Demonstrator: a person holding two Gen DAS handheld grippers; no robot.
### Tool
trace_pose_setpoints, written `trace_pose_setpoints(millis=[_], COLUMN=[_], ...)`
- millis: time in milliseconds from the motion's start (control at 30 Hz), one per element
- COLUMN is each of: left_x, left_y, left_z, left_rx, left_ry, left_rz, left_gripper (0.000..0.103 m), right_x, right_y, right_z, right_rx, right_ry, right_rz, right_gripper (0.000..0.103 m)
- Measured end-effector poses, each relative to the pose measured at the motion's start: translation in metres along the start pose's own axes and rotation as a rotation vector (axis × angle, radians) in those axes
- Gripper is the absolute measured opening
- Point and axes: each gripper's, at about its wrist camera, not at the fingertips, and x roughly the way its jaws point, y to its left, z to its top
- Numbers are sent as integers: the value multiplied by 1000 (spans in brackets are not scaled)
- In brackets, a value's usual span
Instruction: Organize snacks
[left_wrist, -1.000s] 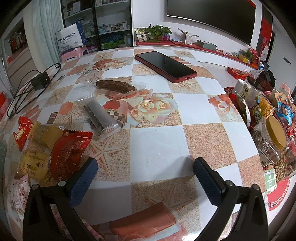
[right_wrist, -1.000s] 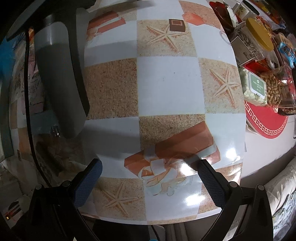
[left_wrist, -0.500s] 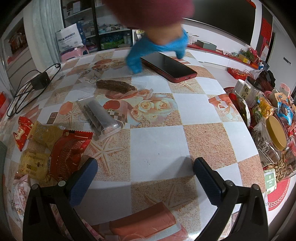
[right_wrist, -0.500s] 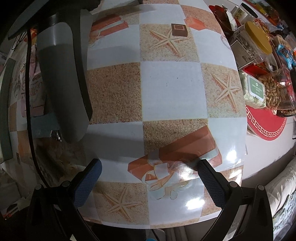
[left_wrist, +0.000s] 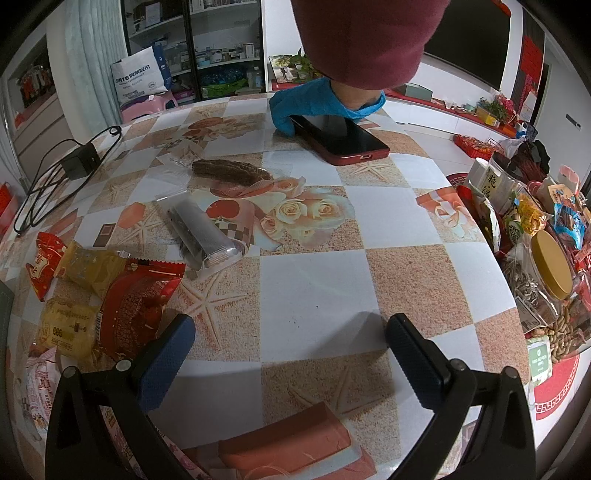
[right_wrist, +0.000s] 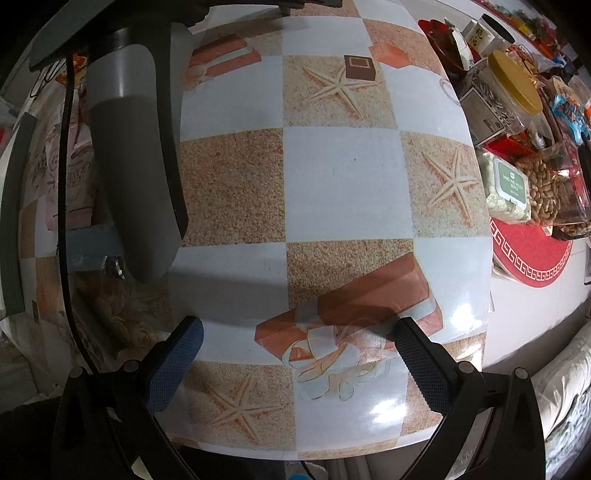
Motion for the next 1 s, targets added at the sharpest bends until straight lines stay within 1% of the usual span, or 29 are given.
trace_pose_setpoints(millis=[467,567,633,733,767,900,1000], left_x=[0,0,0,0,0,0,0], left_y=[0,0,0,0,0,0,0], left_z=[0,0,0,0,0,0,0], left_rx=[0,0,0,0,0,0,0], left_ry=[0,0,0,0,0,0,0], left_rz=[0,0,0,0,1,0,0], left_gripper=[103,103,103,103,103,103,103], right_x=[0,0,0,-8,-10,-24,-30], right_y=[0,1,0,-15,-20,-37,-46], right_z=[5,6,9,13,13,14,13], right_rx=[20,1,-20,20,32,49,69], right_ry=[1,5,25,16,12,-24,-26], right_rz=[-6,-3,3,71,75,42,51], right_gripper=[103,103,103,103,103,103,103])
